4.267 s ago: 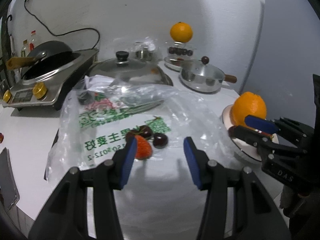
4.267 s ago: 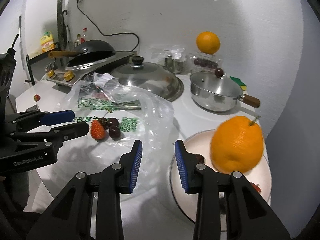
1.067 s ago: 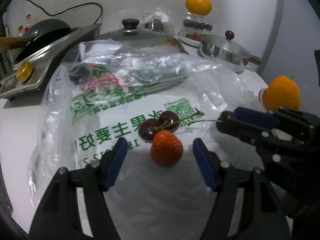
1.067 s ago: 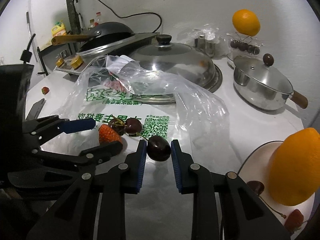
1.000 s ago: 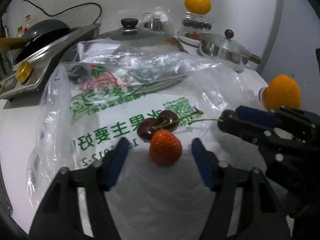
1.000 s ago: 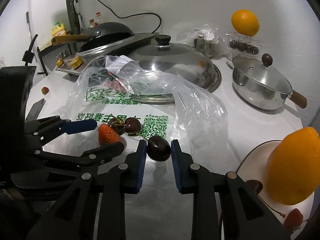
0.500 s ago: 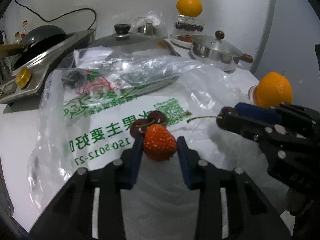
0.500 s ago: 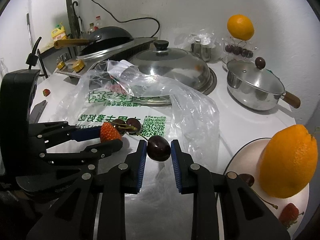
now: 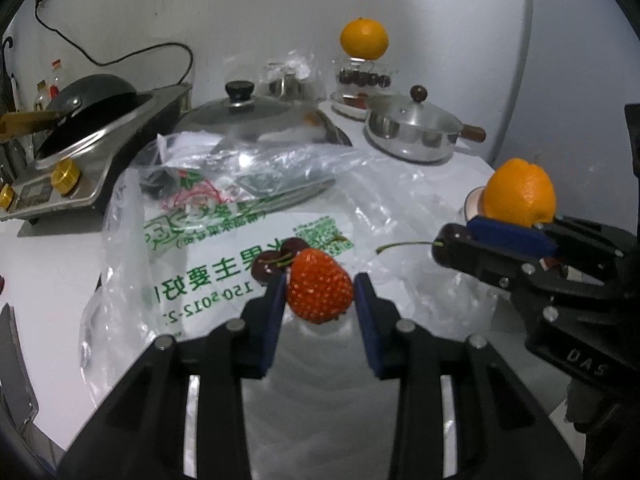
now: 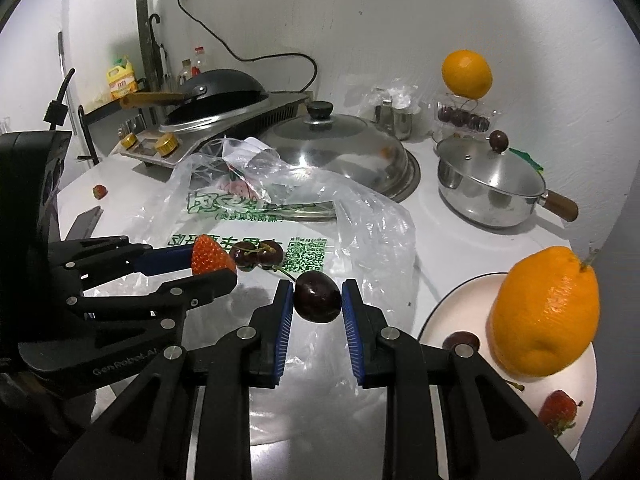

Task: Organize fruits
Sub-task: 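Lift the strawberry with the left gripper while the right gripper lifts the cherry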

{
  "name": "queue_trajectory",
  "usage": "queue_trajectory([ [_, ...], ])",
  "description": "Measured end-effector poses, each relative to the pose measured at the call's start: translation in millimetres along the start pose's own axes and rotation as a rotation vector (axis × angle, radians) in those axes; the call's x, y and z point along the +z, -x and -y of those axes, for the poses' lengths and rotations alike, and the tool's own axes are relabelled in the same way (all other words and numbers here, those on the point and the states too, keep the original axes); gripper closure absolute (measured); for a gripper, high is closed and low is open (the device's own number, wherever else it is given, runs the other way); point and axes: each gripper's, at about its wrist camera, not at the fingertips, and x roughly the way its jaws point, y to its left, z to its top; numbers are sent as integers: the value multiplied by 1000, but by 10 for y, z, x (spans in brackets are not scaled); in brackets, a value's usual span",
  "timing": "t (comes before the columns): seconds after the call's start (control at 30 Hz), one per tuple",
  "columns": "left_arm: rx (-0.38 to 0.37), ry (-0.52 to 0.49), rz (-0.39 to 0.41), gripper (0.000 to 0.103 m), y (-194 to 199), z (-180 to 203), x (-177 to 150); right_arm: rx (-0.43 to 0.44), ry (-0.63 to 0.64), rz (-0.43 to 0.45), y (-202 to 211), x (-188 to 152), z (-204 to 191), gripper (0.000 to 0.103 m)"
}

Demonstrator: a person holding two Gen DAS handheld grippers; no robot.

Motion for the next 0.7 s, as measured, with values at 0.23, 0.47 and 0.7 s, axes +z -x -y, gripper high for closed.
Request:
queue_trajectory([
  [0.23, 3, -13, 23, 67, 138, 87, 8, -13, 2, 21, 154, -20, 2, 76],
  [0.47, -1, -31, 41, 67, 246, 204, 9, -30, -3, 42, 310, -54, 53, 76],
  [0.7, -1, -47, 60, 67, 334, 315, 9, -46, -14, 58, 437, -110, 111, 76],
])
